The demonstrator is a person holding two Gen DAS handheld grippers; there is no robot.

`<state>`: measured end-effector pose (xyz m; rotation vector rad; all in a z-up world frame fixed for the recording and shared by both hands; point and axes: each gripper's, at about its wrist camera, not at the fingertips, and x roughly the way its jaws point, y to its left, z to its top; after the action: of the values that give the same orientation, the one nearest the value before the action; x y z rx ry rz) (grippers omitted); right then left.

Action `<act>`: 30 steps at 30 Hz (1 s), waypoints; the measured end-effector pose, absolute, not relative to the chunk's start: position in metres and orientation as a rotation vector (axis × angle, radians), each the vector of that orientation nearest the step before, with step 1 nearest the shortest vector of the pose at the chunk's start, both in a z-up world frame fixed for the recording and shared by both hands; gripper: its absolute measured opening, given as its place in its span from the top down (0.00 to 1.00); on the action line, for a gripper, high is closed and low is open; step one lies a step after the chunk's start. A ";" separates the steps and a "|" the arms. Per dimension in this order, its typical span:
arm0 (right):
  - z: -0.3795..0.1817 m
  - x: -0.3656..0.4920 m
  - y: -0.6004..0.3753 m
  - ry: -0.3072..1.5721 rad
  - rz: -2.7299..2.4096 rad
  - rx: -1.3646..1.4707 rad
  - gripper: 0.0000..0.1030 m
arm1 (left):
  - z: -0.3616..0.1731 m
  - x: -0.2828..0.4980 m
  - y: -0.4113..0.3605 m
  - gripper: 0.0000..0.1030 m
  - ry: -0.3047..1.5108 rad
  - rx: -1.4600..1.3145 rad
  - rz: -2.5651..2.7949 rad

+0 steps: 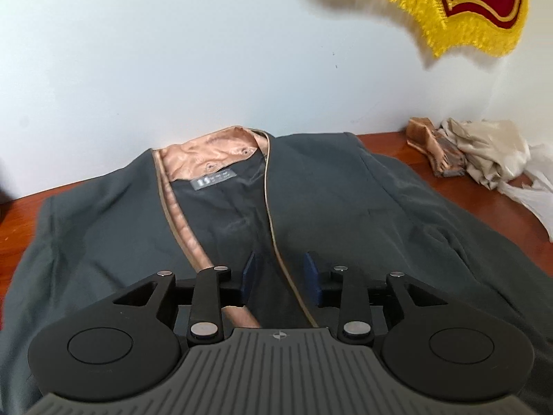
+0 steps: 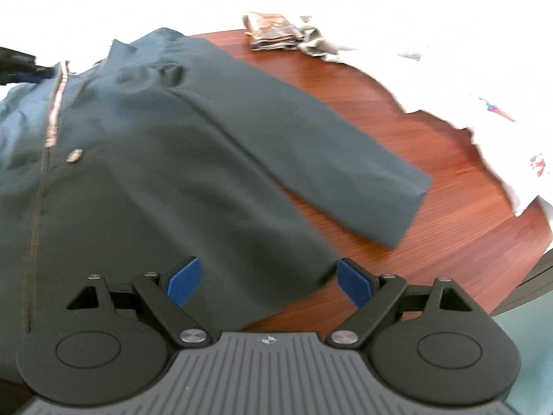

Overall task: Fold clothes
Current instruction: 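Grasp the jacket hem with the right tool, pull it flat, release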

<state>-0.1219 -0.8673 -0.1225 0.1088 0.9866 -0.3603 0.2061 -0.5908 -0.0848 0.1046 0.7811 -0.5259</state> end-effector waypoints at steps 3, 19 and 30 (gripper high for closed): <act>-0.126 -0.126 -0.887 0.991 -0.360 0.081 0.15 | -0.079 0.178 -0.580 0.65 0.778 0.141 -0.538; -0.147 -0.142 -0.936 1.018 -0.153 0.027 0.56 | -0.088 0.054 -0.559 0.64 0.899 0.093 -0.464; -0.160 -0.118 -0.941 0.944 0.056 0.094 0.93 | -0.084 -0.020 -0.558 0.64 0.970 0.037 -0.264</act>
<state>-0.1184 -0.9410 -0.1596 0.0937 0.9443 0.0557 -0.0200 -0.5582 -0.0835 0.0372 0.9698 -0.2641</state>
